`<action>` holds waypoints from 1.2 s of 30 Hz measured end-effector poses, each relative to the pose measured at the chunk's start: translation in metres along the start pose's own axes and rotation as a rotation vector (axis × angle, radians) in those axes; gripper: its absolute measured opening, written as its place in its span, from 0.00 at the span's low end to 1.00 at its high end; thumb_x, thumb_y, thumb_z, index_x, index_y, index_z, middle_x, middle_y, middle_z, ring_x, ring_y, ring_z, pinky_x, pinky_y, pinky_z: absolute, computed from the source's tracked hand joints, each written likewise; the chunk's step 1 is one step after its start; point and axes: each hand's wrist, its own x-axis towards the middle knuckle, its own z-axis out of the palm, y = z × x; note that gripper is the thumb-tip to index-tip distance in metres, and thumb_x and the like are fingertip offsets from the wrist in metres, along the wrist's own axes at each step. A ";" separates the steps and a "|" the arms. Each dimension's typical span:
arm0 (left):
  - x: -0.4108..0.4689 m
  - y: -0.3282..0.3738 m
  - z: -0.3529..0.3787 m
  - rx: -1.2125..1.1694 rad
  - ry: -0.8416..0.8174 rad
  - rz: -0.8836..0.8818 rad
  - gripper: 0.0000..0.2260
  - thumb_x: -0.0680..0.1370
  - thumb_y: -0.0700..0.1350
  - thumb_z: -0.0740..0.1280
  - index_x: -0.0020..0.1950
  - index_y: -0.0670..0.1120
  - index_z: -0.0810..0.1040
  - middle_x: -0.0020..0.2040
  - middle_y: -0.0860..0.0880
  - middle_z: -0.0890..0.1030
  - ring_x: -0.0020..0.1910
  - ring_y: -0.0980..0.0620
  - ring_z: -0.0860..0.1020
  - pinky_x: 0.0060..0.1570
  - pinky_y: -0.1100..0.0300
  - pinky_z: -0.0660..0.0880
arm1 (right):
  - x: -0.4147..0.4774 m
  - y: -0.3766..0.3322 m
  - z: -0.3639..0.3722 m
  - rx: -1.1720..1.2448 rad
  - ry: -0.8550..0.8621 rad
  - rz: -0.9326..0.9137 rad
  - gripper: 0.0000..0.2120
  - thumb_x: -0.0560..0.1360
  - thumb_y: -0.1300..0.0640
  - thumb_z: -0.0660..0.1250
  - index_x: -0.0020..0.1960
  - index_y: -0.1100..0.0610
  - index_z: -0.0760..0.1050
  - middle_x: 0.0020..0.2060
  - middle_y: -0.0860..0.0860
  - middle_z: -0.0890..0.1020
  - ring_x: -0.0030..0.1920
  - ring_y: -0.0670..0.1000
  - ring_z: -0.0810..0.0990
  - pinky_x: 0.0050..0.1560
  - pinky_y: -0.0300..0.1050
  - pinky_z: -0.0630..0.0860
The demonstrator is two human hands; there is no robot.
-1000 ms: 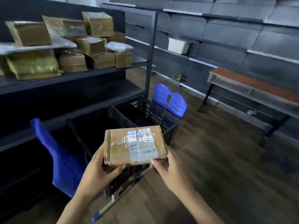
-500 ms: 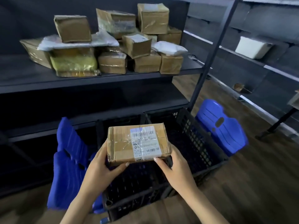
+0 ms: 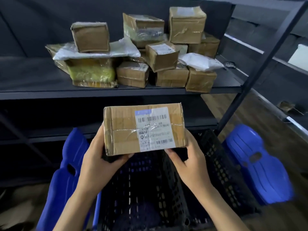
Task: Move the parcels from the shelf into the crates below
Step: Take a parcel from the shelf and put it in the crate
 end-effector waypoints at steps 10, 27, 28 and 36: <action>0.013 -0.002 0.003 0.062 0.039 -0.010 0.37 0.66 0.60 0.74 0.72 0.52 0.68 0.65 0.57 0.76 0.63 0.56 0.75 0.60 0.50 0.75 | 0.024 0.012 0.002 0.059 -0.127 0.057 0.26 0.76 0.47 0.67 0.71 0.54 0.67 0.68 0.43 0.72 0.70 0.46 0.70 0.68 0.36 0.66; -0.028 -0.161 0.049 0.106 -0.201 -0.416 0.38 0.65 0.61 0.74 0.72 0.63 0.63 0.68 0.65 0.71 0.66 0.62 0.71 0.57 0.53 0.77 | -0.046 0.106 0.092 0.360 -0.197 0.904 0.24 0.73 0.41 0.64 0.68 0.41 0.69 0.54 0.34 0.81 0.57 0.34 0.77 0.51 0.22 0.70; -0.028 -0.170 0.053 0.094 -0.208 -0.414 0.37 0.66 0.61 0.74 0.72 0.62 0.63 0.68 0.64 0.71 0.66 0.62 0.71 0.57 0.55 0.77 | -0.050 0.113 0.099 0.347 -0.186 0.934 0.23 0.72 0.41 0.64 0.67 0.39 0.69 0.53 0.34 0.82 0.57 0.35 0.78 0.51 0.23 0.71; -0.051 -0.245 0.100 0.241 -0.109 -0.559 0.34 0.71 0.44 0.75 0.73 0.52 0.65 0.67 0.53 0.74 0.66 0.55 0.72 0.52 0.75 0.69 | -0.065 0.190 0.159 0.230 -0.065 1.061 0.14 0.76 0.43 0.64 0.61 0.36 0.73 0.44 0.33 0.83 0.49 0.36 0.80 0.45 0.30 0.73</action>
